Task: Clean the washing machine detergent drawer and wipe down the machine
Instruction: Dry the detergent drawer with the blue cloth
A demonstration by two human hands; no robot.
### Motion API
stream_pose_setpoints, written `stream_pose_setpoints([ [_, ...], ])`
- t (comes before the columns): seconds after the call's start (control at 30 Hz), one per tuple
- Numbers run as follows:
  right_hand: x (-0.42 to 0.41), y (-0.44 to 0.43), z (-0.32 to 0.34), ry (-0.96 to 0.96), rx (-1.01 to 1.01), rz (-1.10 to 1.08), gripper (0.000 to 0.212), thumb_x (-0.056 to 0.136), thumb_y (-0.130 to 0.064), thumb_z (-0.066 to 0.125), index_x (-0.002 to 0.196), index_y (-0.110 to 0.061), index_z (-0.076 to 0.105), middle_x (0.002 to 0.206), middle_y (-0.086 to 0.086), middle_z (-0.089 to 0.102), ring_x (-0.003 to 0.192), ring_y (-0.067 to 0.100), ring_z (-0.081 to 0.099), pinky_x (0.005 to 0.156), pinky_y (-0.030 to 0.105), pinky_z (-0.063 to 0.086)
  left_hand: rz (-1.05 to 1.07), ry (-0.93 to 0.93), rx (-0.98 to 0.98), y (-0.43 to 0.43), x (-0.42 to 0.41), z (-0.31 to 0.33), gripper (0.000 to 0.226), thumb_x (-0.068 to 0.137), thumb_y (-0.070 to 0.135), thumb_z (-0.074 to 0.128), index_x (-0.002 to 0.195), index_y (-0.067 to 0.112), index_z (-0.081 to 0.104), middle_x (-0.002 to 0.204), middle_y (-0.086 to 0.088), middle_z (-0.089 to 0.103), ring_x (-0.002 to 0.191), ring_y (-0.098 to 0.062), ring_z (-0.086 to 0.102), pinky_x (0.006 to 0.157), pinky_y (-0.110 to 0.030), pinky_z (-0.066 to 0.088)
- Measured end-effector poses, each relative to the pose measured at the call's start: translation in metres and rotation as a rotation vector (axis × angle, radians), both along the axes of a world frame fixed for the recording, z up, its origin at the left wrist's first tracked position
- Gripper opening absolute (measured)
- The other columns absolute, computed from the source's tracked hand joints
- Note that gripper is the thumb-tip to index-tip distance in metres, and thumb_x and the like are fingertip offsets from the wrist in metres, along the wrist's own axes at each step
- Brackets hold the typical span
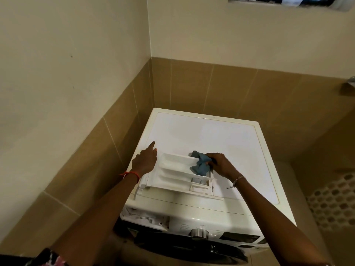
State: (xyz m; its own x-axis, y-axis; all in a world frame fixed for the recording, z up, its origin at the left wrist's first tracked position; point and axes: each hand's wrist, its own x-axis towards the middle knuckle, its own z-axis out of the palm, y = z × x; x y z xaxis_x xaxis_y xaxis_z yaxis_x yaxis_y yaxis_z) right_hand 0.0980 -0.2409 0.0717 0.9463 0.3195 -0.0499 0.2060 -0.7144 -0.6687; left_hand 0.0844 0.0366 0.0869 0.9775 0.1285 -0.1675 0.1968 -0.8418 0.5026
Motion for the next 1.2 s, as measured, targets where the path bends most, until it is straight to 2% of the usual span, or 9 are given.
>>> stream_pose_setpoints([
  [0.1,-0.004,-0.014,0.026,0.067,0.266,-0.153,0.016,0.090,0.004,0.053,0.101,0.003,0.064,0.088,0.012,0.065,0.083,0.021,0.059,0.067,0.017,0.050,-0.001,-0.009,0.009,-0.001,-0.001,0.001,0.046,0.102,0.031,0.023,0.147,0.026,0.020,0.122,-0.017,0.058,0.110,-0.036,0.054,0.090,-0.042,0.042],
  [0.2,-0.005,-0.025,0.057,0.129,0.454,-0.141,0.021,0.092,-0.005,0.052,0.108,0.002,0.063,0.101,0.019,0.066,0.093,0.025,0.062,0.084,0.031,0.050,-0.002,-0.012,0.007,-0.002,0.000,0.002,0.046,0.102,0.031,0.024,0.147,0.025,0.021,0.121,-0.018,0.058,0.109,-0.037,0.054,0.088,-0.041,0.042],
  [0.43,-0.008,0.061,0.060,0.208,0.045,0.237,0.022,0.092,-0.007,0.054,0.110,0.000,0.063,0.103,0.014,0.067,0.087,0.014,0.057,0.072,0.009,0.044,-0.010,-0.026,0.015,-0.002,0.000,0.001,0.046,0.102,0.030,0.024,0.147,0.023,0.022,0.121,-0.017,0.060,0.106,-0.034,0.057,0.087,-0.041,0.045],
  [0.53,-0.010,0.108,0.037,0.155,-0.098,0.242,0.022,0.090,-0.005,0.054,0.108,0.003,0.062,0.109,0.019,0.065,0.089,0.021,0.055,0.064,0.018,0.034,-0.005,-0.027,0.015,-0.002,0.000,0.001,0.046,0.102,0.031,0.023,0.147,0.024,0.022,0.123,-0.017,0.059,0.106,-0.035,0.057,0.086,-0.040,0.044],
  [0.67,-0.014,0.142,0.017,0.127,-0.118,0.180,0.028,0.090,-0.003,0.052,0.116,0.003,0.058,0.116,0.021,0.061,0.105,0.032,0.057,0.082,0.026,0.040,0.002,-0.024,-0.014,-0.002,0.001,0.000,0.046,0.102,0.030,0.023,0.147,0.025,0.022,0.127,-0.018,0.056,0.110,-0.036,0.056,0.091,-0.042,0.044],
  [0.77,-0.016,0.137,0.027,0.143,-0.103,0.183,0.017,0.089,-0.004,0.055,0.100,0.005,0.064,0.095,0.020,0.064,0.081,0.024,0.053,0.057,0.008,0.033,-0.004,-0.031,-0.008,-0.002,0.002,0.000,0.046,0.102,0.030,0.024,0.147,0.024,0.022,0.127,-0.018,0.056,0.111,-0.037,0.055,0.091,-0.043,0.043],
  [0.93,-0.008,0.120,0.050,0.165,-0.099,0.201,0.032,0.088,-0.011,0.060,0.057,-0.018,0.052,0.057,0.000,0.046,0.054,0.011,0.036,0.050,0.016,0.025,-0.003,-0.037,0.028,-0.002,-0.001,0.003,0.046,0.102,0.030,0.024,0.147,0.023,0.022,0.127,-0.019,0.056,0.112,-0.037,0.054,0.089,-0.042,0.042],
  [1.13,-0.017,0.139,0.042,0.140,-0.256,0.255,0.030,0.084,-0.009,0.064,0.058,-0.013,0.048,0.058,-0.001,0.045,0.055,0.014,0.043,0.050,0.017,0.030,-0.001,-0.035,-0.004,-0.003,0.000,0.002,0.046,0.102,0.030,0.024,0.147,0.023,0.023,0.127,-0.018,0.057,0.111,-0.036,0.055,0.091,-0.043,0.043],
  [1.2,-0.021,0.142,0.038,0.068,-0.311,0.241,0.010,0.087,-0.013,0.061,0.084,-0.003,0.062,0.078,0.012,0.061,0.072,0.025,0.054,0.058,0.024,0.033,-0.001,-0.033,0.000,-0.003,-0.001,0.003,0.046,0.102,0.029,0.024,0.147,0.023,0.023,0.127,-0.018,0.056,0.111,-0.035,0.055,0.090,-0.042,0.043],
])
